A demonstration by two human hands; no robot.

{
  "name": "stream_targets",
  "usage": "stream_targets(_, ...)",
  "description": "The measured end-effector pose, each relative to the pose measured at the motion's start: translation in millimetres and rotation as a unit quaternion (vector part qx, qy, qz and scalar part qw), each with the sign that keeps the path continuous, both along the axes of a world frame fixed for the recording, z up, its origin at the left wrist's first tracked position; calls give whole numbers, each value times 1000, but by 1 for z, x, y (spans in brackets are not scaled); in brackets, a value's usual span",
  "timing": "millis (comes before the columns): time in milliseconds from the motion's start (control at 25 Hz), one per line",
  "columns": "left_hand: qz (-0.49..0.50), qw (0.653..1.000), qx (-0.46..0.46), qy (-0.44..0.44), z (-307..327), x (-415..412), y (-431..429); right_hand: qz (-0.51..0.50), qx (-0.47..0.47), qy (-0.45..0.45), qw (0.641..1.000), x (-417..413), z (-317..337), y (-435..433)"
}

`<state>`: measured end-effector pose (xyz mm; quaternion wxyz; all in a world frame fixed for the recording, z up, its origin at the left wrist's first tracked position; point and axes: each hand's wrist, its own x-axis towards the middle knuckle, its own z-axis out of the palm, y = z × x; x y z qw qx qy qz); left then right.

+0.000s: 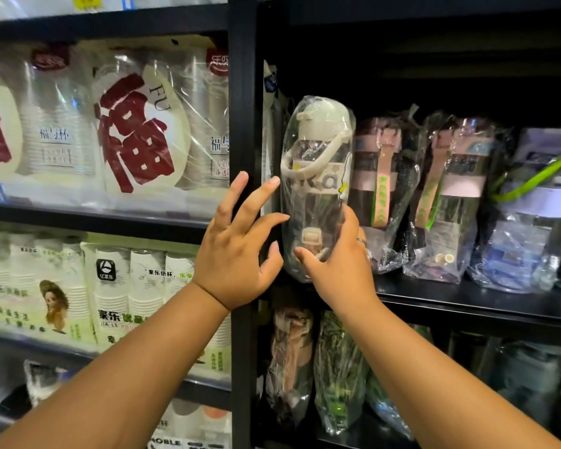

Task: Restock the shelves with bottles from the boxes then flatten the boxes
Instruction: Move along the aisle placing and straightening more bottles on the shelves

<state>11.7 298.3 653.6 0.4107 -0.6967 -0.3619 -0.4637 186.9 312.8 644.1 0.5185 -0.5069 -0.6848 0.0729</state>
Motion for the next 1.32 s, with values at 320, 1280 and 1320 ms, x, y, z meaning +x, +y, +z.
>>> stream_targets(320, -4, 1000, 2, 6, 0, 0, 1, -86, -23, -57, 994, -19, 6, 12)
stream_targets(1280, 43, 993, -104, -30, -40, 11, -19, -174, -26, -205, 963, 5, -43, -56)
stream_targets(1320, 45, 989, -136, -28, -59, 20, -28, -191, -30, -239, 952, 19, -59, -68)
